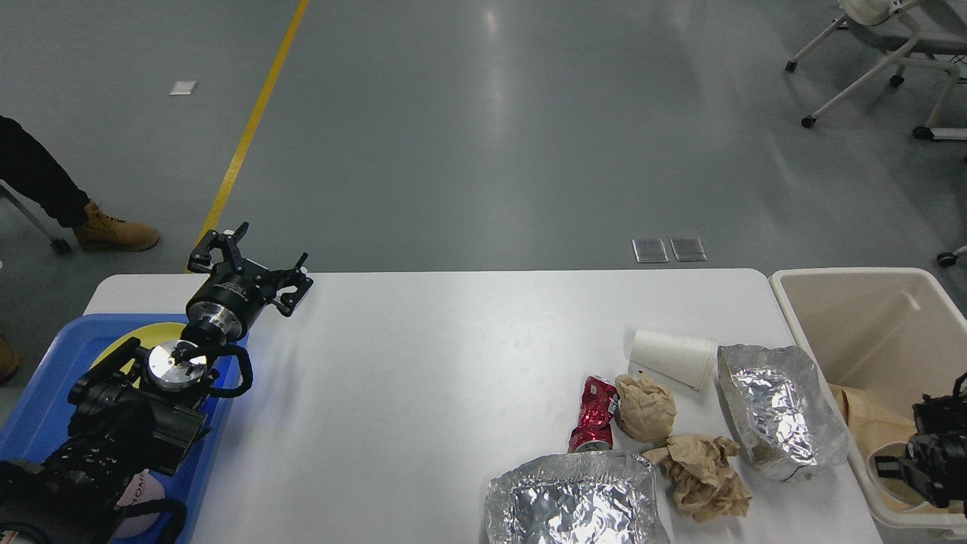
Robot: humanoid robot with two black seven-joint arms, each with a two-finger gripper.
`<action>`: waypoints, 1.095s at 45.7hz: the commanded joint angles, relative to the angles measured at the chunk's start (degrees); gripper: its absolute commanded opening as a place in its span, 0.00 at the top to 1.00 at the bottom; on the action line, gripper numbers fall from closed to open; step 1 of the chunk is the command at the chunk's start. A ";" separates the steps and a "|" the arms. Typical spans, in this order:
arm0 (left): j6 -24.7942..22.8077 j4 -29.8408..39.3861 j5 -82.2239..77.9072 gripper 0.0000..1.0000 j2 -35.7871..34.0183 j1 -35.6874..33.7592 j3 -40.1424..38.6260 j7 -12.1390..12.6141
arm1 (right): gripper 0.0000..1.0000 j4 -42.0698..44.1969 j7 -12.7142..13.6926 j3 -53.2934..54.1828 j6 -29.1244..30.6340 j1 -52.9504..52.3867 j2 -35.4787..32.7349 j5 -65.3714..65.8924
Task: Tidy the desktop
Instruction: 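Release the white paper cup into the white bin, then bring the right gripper back down to the crumpled foil packet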
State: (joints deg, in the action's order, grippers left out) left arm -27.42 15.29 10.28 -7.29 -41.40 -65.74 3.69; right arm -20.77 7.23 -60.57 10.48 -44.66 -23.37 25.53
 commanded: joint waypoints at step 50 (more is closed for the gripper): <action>0.00 0.00 0.00 0.04 0.00 0.00 0.00 0.00 | 0.00 -31.17 -0.46 -11.94 38.28 -69.58 -8.46 -0.48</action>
State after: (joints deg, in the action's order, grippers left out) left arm -27.42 15.29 10.28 -7.30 -41.40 -65.74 3.69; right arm -51.04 7.00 -71.76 38.45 -104.59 -36.18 25.22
